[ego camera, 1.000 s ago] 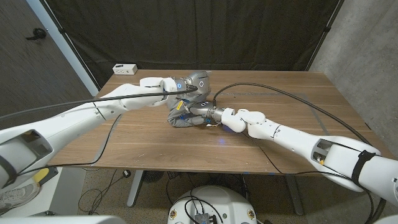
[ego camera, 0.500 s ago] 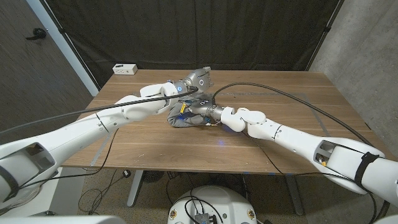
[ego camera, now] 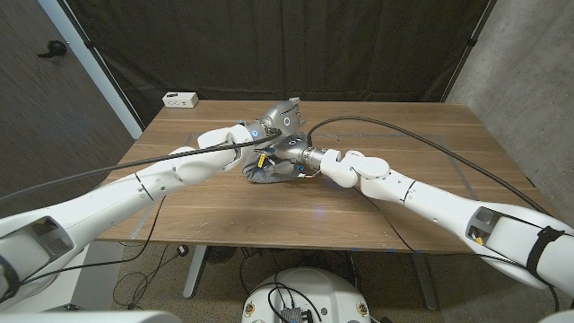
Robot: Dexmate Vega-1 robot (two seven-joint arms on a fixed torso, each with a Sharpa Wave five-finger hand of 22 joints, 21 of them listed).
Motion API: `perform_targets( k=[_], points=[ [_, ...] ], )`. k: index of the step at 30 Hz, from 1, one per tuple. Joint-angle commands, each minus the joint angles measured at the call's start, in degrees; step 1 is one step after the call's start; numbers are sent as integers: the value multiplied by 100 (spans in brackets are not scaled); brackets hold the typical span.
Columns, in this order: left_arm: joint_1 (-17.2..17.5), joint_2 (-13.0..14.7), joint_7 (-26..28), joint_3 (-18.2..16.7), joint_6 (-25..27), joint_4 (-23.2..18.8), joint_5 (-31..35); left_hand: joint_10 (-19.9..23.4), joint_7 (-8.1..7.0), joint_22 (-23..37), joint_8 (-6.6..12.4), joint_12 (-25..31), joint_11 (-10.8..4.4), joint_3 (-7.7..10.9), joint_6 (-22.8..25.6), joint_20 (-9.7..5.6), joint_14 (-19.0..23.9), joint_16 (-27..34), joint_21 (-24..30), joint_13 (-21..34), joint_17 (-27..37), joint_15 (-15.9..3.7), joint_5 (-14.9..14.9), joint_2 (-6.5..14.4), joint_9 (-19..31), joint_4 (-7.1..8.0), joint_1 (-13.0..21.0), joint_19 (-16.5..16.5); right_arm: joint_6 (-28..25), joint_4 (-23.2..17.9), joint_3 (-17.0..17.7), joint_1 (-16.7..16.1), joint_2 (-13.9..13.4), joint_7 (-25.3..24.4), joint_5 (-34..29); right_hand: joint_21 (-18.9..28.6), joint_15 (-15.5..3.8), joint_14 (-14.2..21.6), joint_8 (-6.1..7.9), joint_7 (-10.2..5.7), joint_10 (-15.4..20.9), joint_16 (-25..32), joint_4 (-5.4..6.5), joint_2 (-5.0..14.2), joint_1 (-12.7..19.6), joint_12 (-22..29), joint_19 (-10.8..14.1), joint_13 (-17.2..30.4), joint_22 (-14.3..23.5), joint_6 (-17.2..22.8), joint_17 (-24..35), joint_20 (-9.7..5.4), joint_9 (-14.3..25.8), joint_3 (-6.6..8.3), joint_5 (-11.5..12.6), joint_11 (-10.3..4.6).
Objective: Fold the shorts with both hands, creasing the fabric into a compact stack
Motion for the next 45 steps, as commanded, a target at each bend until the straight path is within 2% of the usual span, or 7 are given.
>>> perform_targets(
  k=[1, 9, 14, 18, 31, 36, 45],
  points=[
    [125, 50, 232, -65, 102, 33, 17, 31, -15, 18, 49, 56, -37, 17, 59, -31, 30, 27, -1, 14, -12, -717, -18, 4, 24, -47, -60, -5, -558, -1026, 293, -432, -416, 461, -381, -17, -440, 30, 22, 32, 15, -10, -16, 15, -54, 29, -1, 0, 10, 14, 3, 4, 10, 5, 9, -38],
    [123, 58, 401, -83, 115, 61, -16, 32, -22, 16, 57, 65, -39, 28, 83, -29, 35, 33, -8, 6, -32, -720, -23, -7, 21, -67, -83, 1, -1058, -1588, 563, -877, -699, 815, -508, -16, -443, 44, 31, 39, 21, -11, -16, 22, -66, 34, 31, 0, 10, 27, -10, 6, 10, 7, 18, -34],
    [196, 111, 434, -127, 169, 3, -49, 31, -28, 15, 62, 69, -43, 33, 97, -27, 34, 35, -13, 2, -44, -724, -25, -16, 20, -77, -95, 0, -1263, -1851, 720, -1136, -854, 864, -580, -19, -440, 46, 33, 42, 22, -12, -19, 25, -70, 37, 38, 0, 10, 29, -16, 6, 9, 8, 21, -37],
    [310, 176, 384, -189, 237, -83, -71, 31, -26, 14, 62, 73, -45, 37, 101, -32, 37, 38, -16, -1, -54, -721, -27, -23, 19, -86, -106, 6, -1479, -2096, 836, -1298, -1001, 1079, -677, -22, -445, 53, 36, 46, 25, -11, -24, 28, -70, 39, 42, 0, 10, 33, -22, 3, 9, 10, 25, -33],
    [811, 408, 256, -483, 521, -393, -109, 27, -36, 12, 66, 82, -51, 54, 128, -28, 31, 41, -30, -13, -87, -721, -33, -40, 15, -111, -139, 13, -2044, -2726, 1350, -1944, -1535, 1246, -866, -21, -446, 125, 66, 53, 74, 2, -45, 39, -70, 60, 101, -1, 10, 108, -53, 9, 8, 27, 38, -32],
    [955, 450, 193, -594, 590, -480, -104, 27, -31, 10, 65, 86, -50, 58, 132, -30, 29, 42, -39, -18, -102, -727, -36, -55, 14, -123, -151, 12, -2313, -2919, 1504, -2112, -1608, 1363, -972, -17, -454, 141, 71, 50, 92, 2, -51, 39, -72, 67, 131, -2, 10, 125, -64, 13, 8, 32, 41, -48],
    [1338, 495, 127, -833, 927, -609, -131, 24, -33, 9, 62, 91, -67, 66, 136, -18, 21, 43, -50, -26, -126, -723, -40, -71, 12, -139, -174, 17, -2500, -3085, 1777, -2321, -1631, 1124, -954, -21, -461, 164, 75, 44, 113, -3, -69, 46, -62, 73, 153, -2, 11, 145, -88, 17, 7, 53, 49, -51]
  ],
)
